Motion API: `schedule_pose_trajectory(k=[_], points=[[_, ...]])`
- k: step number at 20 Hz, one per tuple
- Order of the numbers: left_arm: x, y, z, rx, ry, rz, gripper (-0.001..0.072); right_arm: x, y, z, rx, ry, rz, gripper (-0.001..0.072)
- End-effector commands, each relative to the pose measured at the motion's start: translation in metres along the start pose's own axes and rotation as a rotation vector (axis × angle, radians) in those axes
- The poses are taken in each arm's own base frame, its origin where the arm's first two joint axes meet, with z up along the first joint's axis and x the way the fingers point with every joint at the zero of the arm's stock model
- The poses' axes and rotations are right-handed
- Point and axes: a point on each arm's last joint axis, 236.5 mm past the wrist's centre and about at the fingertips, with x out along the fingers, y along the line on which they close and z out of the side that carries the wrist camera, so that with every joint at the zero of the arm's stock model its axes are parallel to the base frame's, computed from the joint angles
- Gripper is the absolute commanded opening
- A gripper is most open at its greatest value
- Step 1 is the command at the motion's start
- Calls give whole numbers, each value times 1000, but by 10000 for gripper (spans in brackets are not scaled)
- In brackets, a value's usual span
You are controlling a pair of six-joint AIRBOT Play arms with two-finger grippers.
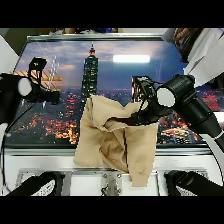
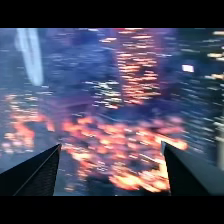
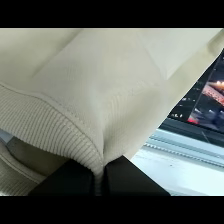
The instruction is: Fold the clothes and pants, and hang the long-sleeved shirts on hangers.
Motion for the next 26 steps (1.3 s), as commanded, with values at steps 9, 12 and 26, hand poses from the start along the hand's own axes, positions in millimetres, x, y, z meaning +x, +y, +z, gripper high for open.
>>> schedule_pose_trajectory(k=[9,12,26], points=[[158,65,43,123,44,242,694,0,0,0,-1,1,1,31],[187,77,44,100,88,249,694,0,0,0,-1,1,0,31],[231,93,34,69,99,233,694,0,0,0,-1,1,1,31]])
